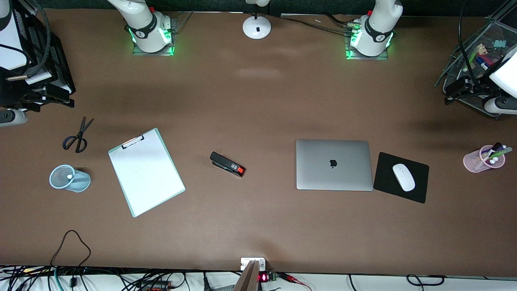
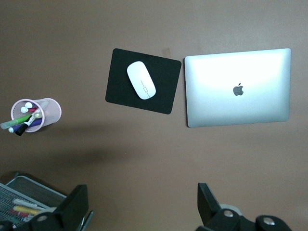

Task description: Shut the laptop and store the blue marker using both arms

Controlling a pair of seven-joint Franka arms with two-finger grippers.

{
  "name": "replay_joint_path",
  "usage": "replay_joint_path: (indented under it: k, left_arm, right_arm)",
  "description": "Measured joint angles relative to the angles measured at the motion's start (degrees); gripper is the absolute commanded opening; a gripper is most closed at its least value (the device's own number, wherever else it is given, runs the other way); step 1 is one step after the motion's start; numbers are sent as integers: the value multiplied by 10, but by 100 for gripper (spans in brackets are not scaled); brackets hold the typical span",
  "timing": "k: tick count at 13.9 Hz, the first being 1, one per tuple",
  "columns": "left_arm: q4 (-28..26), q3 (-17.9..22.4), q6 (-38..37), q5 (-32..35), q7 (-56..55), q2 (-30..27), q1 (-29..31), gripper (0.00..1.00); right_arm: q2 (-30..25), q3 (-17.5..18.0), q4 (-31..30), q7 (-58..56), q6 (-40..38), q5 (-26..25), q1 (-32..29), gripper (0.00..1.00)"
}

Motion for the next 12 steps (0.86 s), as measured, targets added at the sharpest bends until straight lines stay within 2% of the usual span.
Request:
replay_joint_path:
  k: [6, 12]
  left_arm:
    - [0, 0, 0, 0, 0, 0, 0, 100]
    - [0, 0, 0, 0, 0, 0, 0, 100]
  right_arm:
    - [-53, 0, -69, 4, 52, -1, 2, 100]
    - [-69, -6, -77, 5, 66, -1, -1, 100]
